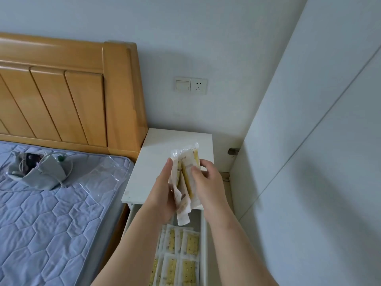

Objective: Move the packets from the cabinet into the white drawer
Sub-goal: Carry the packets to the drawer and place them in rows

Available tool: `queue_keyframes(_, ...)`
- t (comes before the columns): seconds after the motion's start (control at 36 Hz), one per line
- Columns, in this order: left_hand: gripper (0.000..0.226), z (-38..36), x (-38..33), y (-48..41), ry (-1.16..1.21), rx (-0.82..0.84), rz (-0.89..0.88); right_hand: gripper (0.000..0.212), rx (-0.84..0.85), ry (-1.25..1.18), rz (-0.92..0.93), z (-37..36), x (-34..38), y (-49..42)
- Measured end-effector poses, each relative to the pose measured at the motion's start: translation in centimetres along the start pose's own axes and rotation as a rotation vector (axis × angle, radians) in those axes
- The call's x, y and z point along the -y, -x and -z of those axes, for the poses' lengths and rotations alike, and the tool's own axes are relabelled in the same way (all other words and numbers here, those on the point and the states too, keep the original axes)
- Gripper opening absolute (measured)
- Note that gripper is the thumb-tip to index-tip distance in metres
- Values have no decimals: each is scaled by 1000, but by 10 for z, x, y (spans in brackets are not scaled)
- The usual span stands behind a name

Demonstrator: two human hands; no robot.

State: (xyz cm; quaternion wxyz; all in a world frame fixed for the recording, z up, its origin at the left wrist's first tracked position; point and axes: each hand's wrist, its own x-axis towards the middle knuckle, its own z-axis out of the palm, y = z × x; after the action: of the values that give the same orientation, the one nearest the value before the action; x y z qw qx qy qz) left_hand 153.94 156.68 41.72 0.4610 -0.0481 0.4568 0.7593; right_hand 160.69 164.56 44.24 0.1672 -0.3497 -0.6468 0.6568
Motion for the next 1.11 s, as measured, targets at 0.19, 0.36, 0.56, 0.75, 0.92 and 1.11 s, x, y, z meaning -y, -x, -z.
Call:
queue_keyframes(0.19, 61, 16, 15, -6, 213, 204, 52, 23, -103, 197, 83, 7, -13, -10)
queue_keyframes(0.36, 41, 36, 16, -4, 102, 158, 108, 32, -194, 138, 2, 9, -34, -12)
queue_keyframes(0.56, 25, 67, 29, -6, -111, -43, 184, 18, -281, 38, -139, 11, -78, -8)
queue_keyframes(0.75, 17, 111, 68, -35, -307, -238, 258, 23, -273, 87, -250, 6, -155, -13)
queue_keyframes(0.92, 10, 152, 112, -70, -530, -397, 242, 17, -248, 151, -369, -8, -234, -24)
queue_keyframes(1.11, 13, 194, 157, -111, -499, -557, 253, 20, -219, 161, -459, -23, -310, -51)
